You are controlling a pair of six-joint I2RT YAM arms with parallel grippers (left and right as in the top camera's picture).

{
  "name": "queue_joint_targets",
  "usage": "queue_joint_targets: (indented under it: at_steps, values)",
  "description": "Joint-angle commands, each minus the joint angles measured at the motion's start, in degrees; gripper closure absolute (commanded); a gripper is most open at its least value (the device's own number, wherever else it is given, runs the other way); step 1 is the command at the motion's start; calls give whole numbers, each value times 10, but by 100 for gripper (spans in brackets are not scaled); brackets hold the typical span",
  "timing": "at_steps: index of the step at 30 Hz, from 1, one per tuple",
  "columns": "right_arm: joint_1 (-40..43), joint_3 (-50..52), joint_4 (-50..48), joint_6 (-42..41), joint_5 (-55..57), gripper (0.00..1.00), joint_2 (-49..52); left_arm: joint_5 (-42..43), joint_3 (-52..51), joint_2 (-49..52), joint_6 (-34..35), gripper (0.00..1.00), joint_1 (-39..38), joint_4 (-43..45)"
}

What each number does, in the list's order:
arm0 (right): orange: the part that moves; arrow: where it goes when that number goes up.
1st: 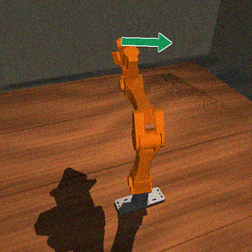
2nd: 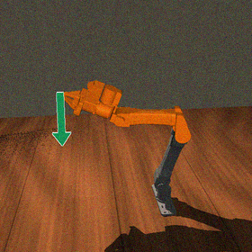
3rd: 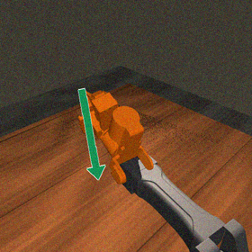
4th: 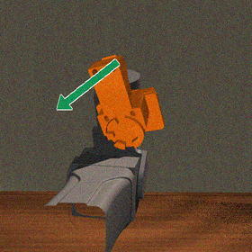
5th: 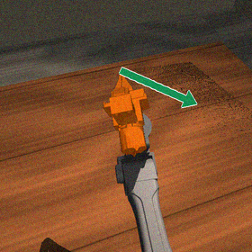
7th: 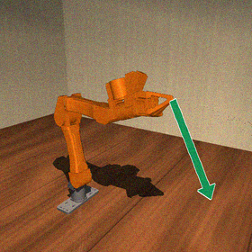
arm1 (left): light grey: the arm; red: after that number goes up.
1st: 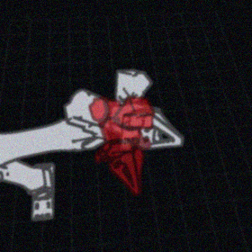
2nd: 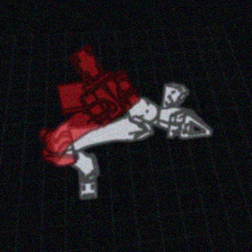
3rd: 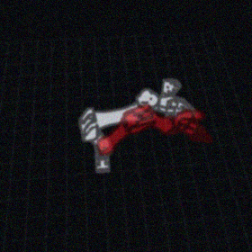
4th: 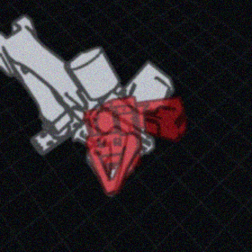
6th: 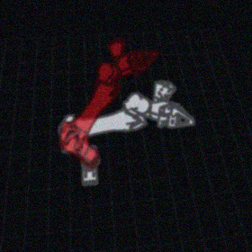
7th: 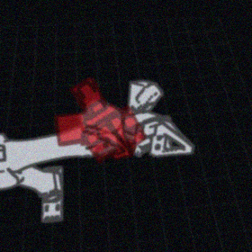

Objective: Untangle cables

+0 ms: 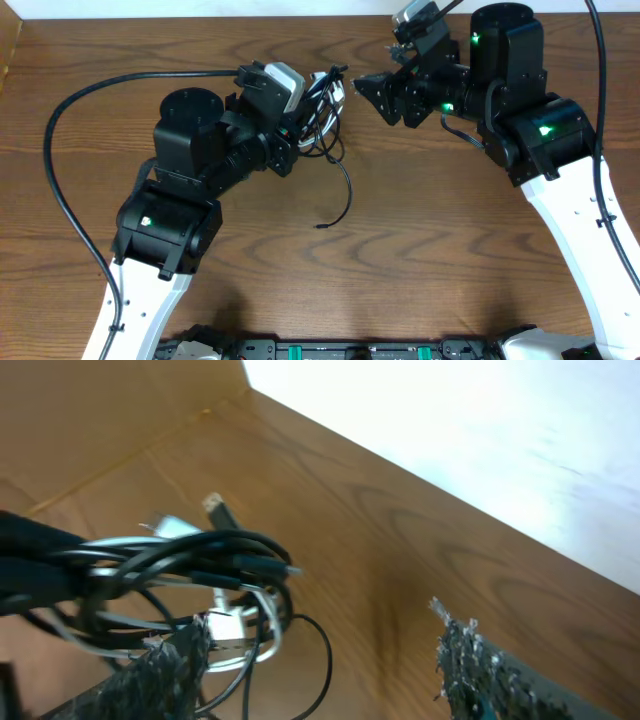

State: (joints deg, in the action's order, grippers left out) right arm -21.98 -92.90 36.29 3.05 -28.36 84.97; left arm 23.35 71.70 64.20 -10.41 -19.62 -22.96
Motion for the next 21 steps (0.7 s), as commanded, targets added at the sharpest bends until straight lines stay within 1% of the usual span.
queue_joint_targets:
  at_steps: [1,4,8,9,12,13,14,16,17,19,20,21]
  values:
    - [1,-10,-3,-23,-39,32,2,-26,14,2,-16,93,0,-3]
    - [1,-10,-6,-40,-40,40,2,-26,14,2,-16,92,0,-1]
    - [1,-10,-14,-107,-47,48,2,-26,14,2,-16,93,0,-1]
    - [1,-10,-19,-143,-53,46,2,-26,14,2,-16,92,0,1]
    - [1,-10,-23,-197,-57,43,2,-19,14,2,-16,93,-1,2]
    - [0,-10,-23,-209,-57,42,2,-16,14,2,-16,93,-1,3]
    - [-8,-10,-23,-214,-64,39,2,-13,14,2,-16,93,-1,5]
    - [-19,-10,-23,-212,-65,37,2,2,14,2,-16,93,-1,10]
    - [-25,-10,-23,-220,-65,37,2,9,14,2,-16,93,-2,12]
    - [-38,-10,-23,-260,-65,40,2,16,14,2,-16,92,-4,21]
    - [-43,-10,-25,-270,-65,43,2,17,14,2,-18,93,-7,25]
    - [-49,-10,-30,-283,-65,49,2,16,14,2,-19,92,-9,27]
